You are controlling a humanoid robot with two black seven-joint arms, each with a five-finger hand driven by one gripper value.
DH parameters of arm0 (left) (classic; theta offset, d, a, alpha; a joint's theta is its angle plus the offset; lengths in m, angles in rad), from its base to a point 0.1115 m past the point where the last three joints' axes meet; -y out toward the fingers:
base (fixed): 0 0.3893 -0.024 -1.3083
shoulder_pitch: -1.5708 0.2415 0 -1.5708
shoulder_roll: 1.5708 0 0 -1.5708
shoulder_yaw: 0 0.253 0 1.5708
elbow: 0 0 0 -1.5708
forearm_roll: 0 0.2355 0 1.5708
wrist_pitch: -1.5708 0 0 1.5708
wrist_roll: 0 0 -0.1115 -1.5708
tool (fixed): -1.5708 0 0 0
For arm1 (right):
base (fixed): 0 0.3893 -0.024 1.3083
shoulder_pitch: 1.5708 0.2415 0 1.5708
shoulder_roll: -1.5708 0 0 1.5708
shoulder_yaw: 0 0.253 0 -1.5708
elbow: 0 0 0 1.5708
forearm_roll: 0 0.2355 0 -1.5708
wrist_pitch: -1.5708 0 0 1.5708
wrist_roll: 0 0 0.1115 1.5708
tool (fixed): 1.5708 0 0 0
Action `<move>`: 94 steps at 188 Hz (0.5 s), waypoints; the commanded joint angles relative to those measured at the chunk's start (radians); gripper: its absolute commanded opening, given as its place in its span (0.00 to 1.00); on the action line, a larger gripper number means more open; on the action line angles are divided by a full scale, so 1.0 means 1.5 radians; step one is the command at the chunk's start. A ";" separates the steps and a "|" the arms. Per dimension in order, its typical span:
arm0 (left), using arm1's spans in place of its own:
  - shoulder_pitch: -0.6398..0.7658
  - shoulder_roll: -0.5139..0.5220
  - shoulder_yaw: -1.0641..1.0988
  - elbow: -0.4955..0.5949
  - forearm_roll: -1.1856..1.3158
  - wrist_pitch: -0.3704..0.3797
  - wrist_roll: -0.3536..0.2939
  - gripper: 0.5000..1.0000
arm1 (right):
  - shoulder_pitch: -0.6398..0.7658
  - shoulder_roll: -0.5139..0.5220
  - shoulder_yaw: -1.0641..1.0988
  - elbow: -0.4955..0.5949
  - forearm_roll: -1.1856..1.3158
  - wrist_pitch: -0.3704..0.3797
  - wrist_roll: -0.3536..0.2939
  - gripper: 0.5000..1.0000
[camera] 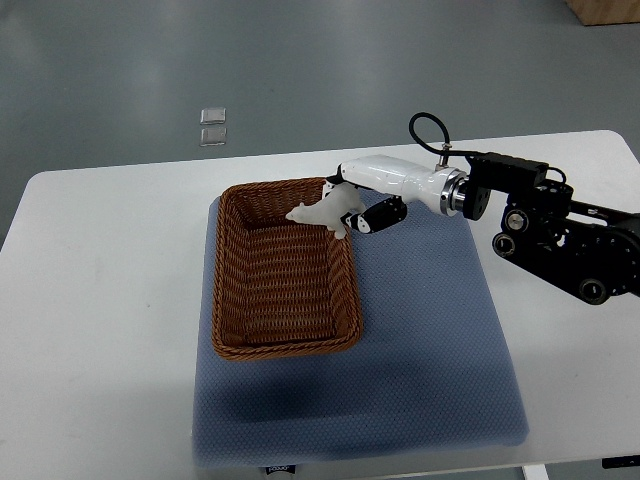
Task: Place white bear in brown basket with right hand
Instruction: 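Lift the bear and carry it over the wicker basket, then open the right hand to release the bear into the basket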
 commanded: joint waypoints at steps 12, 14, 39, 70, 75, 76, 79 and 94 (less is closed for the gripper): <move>0.000 0.000 0.000 0.000 0.000 0.000 0.000 1.00 | 0.005 0.027 -0.046 0.008 -0.035 0.001 0.001 0.00; 0.000 0.000 0.000 0.000 0.000 0.000 0.000 1.00 | 0.006 0.029 -0.049 0.008 -0.037 0.002 0.001 0.00; 0.000 0.000 0.000 0.000 0.000 0.000 0.000 1.00 | 0.011 0.038 -0.072 0.008 -0.052 0.002 0.001 0.00; 0.000 0.000 0.000 0.000 0.000 0.000 0.000 1.00 | 0.012 0.041 -0.074 0.007 -0.065 0.004 0.001 0.30; 0.000 0.000 0.000 0.000 0.000 -0.001 0.000 1.00 | 0.011 0.041 -0.074 0.006 -0.065 0.004 0.001 0.38; 0.000 0.000 0.000 0.000 0.000 -0.001 0.000 1.00 | 0.011 0.041 -0.074 0.006 -0.065 0.004 0.001 0.38; 0.000 0.000 0.000 0.000 0.000 0.000 0.000 1.00 | 0.011 0.041 -0.074 0.006 -0.065 0.004 0.001 0.42; 0.000 0.000 0.000 0.000 0.000 -0.001 0.000 1.00 | 0.011 0.041 -0.073 0.005 -0.065 0.003 0.001 0.51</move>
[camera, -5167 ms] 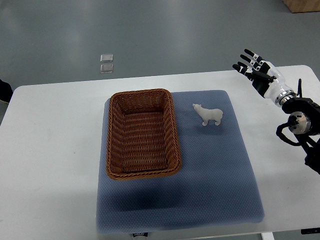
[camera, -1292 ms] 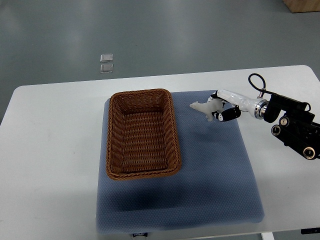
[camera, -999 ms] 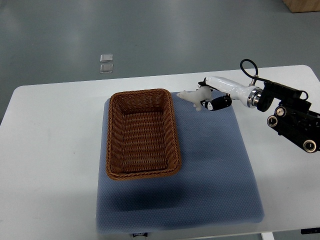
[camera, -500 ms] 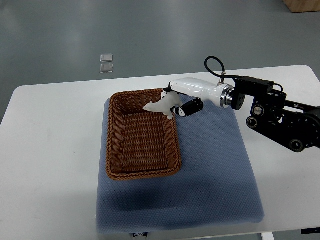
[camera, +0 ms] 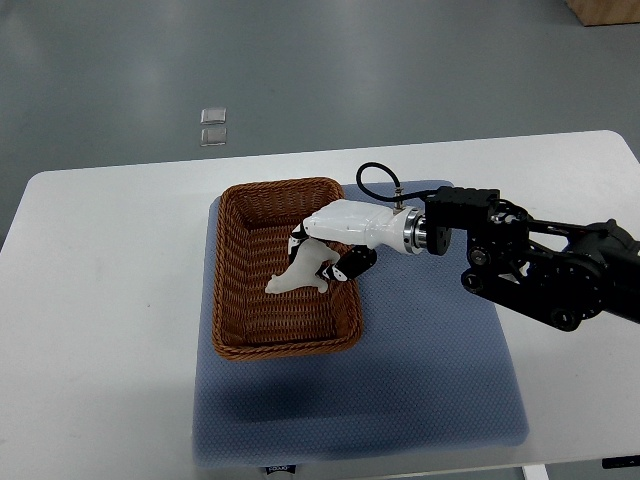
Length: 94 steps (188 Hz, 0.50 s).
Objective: Place white bear in brown basket with right hand
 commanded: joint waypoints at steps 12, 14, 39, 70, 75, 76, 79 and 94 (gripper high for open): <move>0.000 0.000 0.000 0.000 0.000 0.000 0.000 1.00 | -0.001 -0.001 0.001 -0.003 0.000 -0.002 0.000 0.59; 0.000 0.000 0.000 0.000 0.000 -0.001 0.000 1.00 | -0.001 -0.001 0.002 -0.004 0.000 -0.002 0.000 0.61; 0.000 0.000 0.000 0.000 0.000 0.000 0.000 1.00 | -0.002 -0.004 0.012 -0.006 0.002 -0.007 -0.002 0.70; 0.000 0.000 0.000 0.000 0.000 0.000 0.000 1.00 | -0.003 -0.009 0.062 -0.013 0.010 -0.008 -0.005 0.71; 0.000 0.000 0.000 0.000 0.000 0.000 0.000 1.00 | -0.003 -0.010 0.076 -0.015 0.013 -0.006 -0.005 0.71; 0.000 0.000 0.000 0.000 0.000 0.000 0.000 1.00 | -0.003 -0.010 0.076 -0.015 0.013 -0.006 -0.005 0.71; 0.000 0.000 0.000 0.000 0.000 0.000 0.000 1.00 | -0.003 -0.011 0.084 -0.017 0.014 -0.005 -0.005 0.71; 0.000 0.000 0.000 0.000 0.000 -0.001 0.000 1.00 | -0.005 -0.014 0.111 -0.022 0.025 -0.002 -0.005 0.71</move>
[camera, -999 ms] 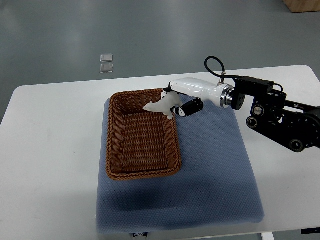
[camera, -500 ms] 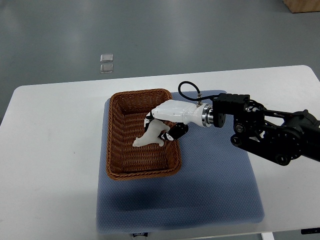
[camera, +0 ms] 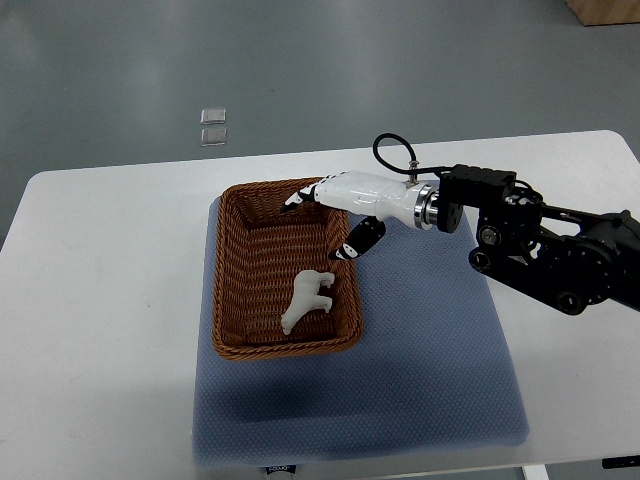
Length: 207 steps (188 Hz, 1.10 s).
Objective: Place white bear in brown basket with right hand
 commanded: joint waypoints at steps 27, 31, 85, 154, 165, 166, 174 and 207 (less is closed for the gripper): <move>0.000 0.000 0.000 0.000 0.000 -0.001 0.000 1.00 | -0.013 -0.007 0.097 -0.026 0.121 0.005 -0.009 0.71; 0.000 0.000 0.000 0.000 0.000 0.000 0.000 1.00 | -0.020 -0.006 0.105 -0.031 0.147 -0.001 -0.014 0.71; 0.000 0.000 0.000 0.000 0.000 -0.001 0.000 1.00 | -0.093 0.013 0.226 -0.128 0.445 -0.064 -0.039 0.71; 0.000 0.000 0.000 0.000 0.000 -0.001 0.000 1.00 | -0.139 0.061 0.335 -0.246 0.634 -0.073 -0.039 0.85; 0.000 0.000 0.000 0.000 0.000 0.000 0.000 1.00 | -0.154 0.077 0.357 -0.248 0.634 -0.073 -0.039 0.85; 0.000 0.000 0.000 0.000 0.000 0.000 0.000 1.00 | -0.154 0.077 0.357 -0.248 0.634 -0.073 -0.039 0.85; 0.000 0.000 0.000 0.000 0.000 0.000 0.000 1.00 | -0.164 0.082 0.367 -0.248 0.635 -0.071 -0.039 0.85; 0.000 0.000 0.000 0.000 0.000 0.000 0.000 1.00 | -0.198 0.090 0.415 -0.248 0.640 -0.053 -0.041 0.85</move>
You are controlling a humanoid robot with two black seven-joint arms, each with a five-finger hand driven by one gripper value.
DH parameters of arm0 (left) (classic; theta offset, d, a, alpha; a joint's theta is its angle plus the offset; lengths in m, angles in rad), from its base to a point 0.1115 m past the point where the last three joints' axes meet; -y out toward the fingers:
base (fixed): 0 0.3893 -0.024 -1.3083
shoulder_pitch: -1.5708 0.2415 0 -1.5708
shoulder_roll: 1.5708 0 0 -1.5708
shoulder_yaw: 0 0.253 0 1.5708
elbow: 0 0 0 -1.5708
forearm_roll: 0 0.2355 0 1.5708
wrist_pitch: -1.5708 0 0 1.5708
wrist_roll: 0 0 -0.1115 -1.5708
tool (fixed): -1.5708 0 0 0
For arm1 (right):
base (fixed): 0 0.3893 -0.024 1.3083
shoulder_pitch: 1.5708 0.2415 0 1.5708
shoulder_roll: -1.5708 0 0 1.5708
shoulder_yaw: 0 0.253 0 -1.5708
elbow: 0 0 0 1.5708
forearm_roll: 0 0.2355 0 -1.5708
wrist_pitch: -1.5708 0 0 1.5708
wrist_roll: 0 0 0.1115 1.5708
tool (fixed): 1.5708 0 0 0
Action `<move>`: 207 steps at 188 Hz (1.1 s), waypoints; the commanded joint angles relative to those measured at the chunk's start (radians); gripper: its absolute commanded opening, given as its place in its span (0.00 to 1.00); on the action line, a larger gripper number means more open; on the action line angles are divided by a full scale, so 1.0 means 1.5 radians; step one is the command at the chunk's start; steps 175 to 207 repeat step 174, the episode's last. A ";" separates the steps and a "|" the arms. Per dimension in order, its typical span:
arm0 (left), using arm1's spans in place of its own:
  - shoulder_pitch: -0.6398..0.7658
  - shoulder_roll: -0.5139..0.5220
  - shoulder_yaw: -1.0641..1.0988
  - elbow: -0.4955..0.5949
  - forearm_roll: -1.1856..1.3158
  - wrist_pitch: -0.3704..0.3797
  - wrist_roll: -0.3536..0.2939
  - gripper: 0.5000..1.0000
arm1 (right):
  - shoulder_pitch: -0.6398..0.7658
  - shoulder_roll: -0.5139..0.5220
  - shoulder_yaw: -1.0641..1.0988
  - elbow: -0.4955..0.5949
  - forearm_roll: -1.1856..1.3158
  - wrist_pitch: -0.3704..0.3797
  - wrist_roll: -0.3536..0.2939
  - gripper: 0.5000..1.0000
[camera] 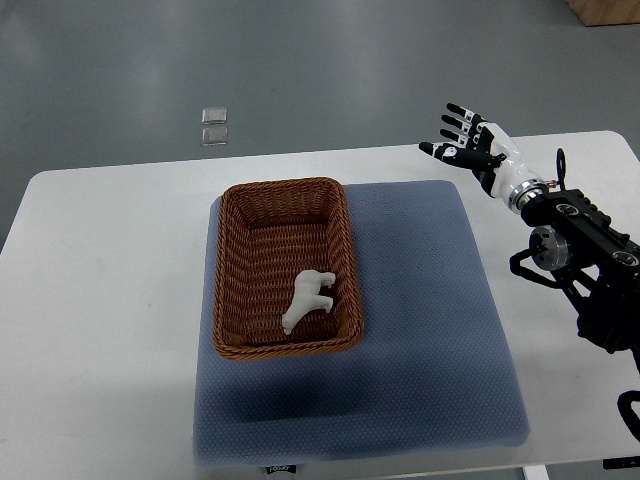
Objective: Place white bear in brown basket with right hand
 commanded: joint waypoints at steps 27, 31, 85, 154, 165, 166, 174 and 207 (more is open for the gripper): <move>0.000 0.000 0.000 0.000 0.000 -0.001 0.000 1.00 | -0.028 0.009 0.061 0.000 0.003 0.045 -0.017 0.85; 0.000 0.000 0.000 0.000 0.000 -0.001 0.000 1.00 | -0.030 0.012 0.069 0.000 0.003 0.046 -0.019 0.85; 0.000 0.000 0.000 0.000 0.000 0.000 0.000 1.00 | -0.051 0.038 0.113 0.000 0.003 0.042 -0.015 0.86; 0.000 0.000 0.000 0.000 0.000 0.000 0.000 1.00 | -0.060 0.044 0.113 0.002 0.003 0.042 -0.013 0.86; 0.000 0.000 0.000 0.000 0.000 0.000 0.000 1.00 | -0.060 0.044 0.112 0.001 0.003 0.043 -0.012 0.86; 0.000 0.000 0.000 0.000 0.000 0.000 0.000 1.00 | -0.060 0.044 0.113 0.001 0.003 0.043 -0.011 0.86; 0.000 0.000 0.000 0.000 0.000 0.000 0.000 1.00 | -0.060 0.044 0.112 0.001 0.003 0.042 -0.004 0.86; 0.000 0.000 0.000 0.000 0.000 0.000 0.000 1.00 | -0.060 0.044 0.112 0.001 0.003 0.042 -0.004 0.86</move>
